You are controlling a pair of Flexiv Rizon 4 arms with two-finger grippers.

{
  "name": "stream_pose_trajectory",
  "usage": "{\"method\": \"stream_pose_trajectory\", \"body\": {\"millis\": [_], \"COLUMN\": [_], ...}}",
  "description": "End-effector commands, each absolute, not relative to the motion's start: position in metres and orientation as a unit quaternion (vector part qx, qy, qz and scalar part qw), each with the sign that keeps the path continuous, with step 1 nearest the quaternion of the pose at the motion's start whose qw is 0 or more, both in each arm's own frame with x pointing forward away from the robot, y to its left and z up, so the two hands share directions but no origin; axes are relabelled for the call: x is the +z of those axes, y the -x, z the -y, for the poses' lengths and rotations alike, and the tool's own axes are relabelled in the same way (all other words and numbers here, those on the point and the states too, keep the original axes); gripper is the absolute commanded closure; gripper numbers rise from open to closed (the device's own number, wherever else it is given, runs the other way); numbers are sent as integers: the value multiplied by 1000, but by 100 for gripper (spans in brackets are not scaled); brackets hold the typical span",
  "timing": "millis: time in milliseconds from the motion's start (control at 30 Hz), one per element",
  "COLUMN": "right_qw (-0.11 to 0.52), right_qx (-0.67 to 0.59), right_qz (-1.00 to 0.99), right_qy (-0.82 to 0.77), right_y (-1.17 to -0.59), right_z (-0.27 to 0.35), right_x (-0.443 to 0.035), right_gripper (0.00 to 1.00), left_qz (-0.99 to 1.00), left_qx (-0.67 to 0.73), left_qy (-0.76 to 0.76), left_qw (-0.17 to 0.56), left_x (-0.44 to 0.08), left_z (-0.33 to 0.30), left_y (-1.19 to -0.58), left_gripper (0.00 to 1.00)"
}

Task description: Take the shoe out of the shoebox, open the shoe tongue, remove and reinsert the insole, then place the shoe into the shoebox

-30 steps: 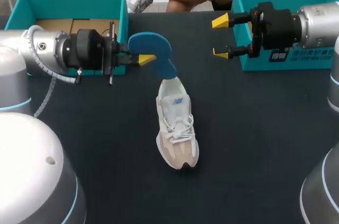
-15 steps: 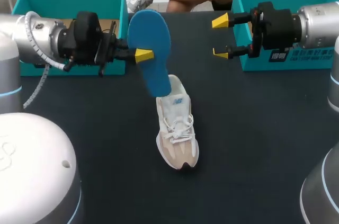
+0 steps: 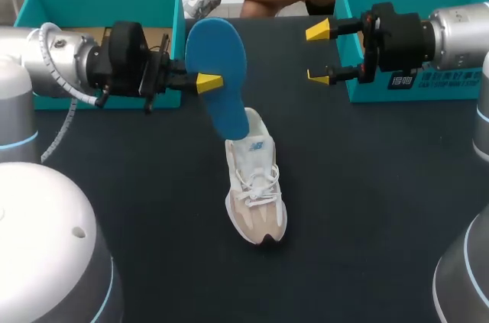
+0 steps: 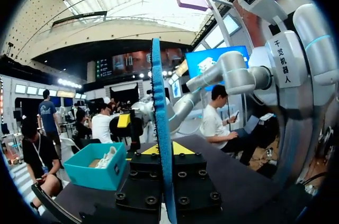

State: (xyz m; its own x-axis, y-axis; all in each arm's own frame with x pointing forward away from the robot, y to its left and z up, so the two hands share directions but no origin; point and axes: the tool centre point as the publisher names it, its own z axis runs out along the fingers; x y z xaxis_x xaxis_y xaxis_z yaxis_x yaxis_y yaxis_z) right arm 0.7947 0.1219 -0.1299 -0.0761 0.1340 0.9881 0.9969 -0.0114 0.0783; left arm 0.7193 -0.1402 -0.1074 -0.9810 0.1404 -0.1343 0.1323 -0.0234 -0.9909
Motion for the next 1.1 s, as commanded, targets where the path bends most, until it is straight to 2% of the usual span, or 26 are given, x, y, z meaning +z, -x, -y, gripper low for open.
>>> {"method": "stream_pose_trajectory", "body": {"millis": [33, 233, 300, 433, 467, 500, 567, 867, 1100], "right_qw": [441, 441, 441, 441, 441, 441, 441, 441, 441], "right_qx": [-489, -489, -489, -489, -489, -489, -489, -489, -489], "right_qz": [547, 547, 547, 547, 547, 547, 547, 547, 547], "right_qy": [517, 517, 517, 517, 517, 517, 517, 517, 517], "right_y": [-795, -795, -795, -795, -795, -795, -795, -795, -795], "right_z": [-124, -124, -124, -124, -124, -124, -124, -124, -124], "right_x": [-130, -130, -130, -130, -130, -130, -130, -130, -130], "right_gripper": [0, 0, 0, 0, 0, 0, 0, 0, 0], "left_qz": [700, 672, 672, 666, 671, 661, 664, 620, 520], "left_qx": [708, 726, 720, 684, 678, 664, 657, 587, 594], "left_qy": [97, -41, -57, -143, -149, -183, -189, -303, -353], "left_qw": [2, 142, 165, 262, 260, 299, 303, 425, 502], "left_x": [-107, -114, -118, -123, -125, -127, -129, -140, -143], "left_z": [140, 135, 134, 132, 130, 129, 128, 128, 129], "left_y": [-718, -724, -724, -723, -723, -724, -724, -722, -728], "left_gripper": [100, 100, 100, 100, 100, 100, 100, 100, 100]}}
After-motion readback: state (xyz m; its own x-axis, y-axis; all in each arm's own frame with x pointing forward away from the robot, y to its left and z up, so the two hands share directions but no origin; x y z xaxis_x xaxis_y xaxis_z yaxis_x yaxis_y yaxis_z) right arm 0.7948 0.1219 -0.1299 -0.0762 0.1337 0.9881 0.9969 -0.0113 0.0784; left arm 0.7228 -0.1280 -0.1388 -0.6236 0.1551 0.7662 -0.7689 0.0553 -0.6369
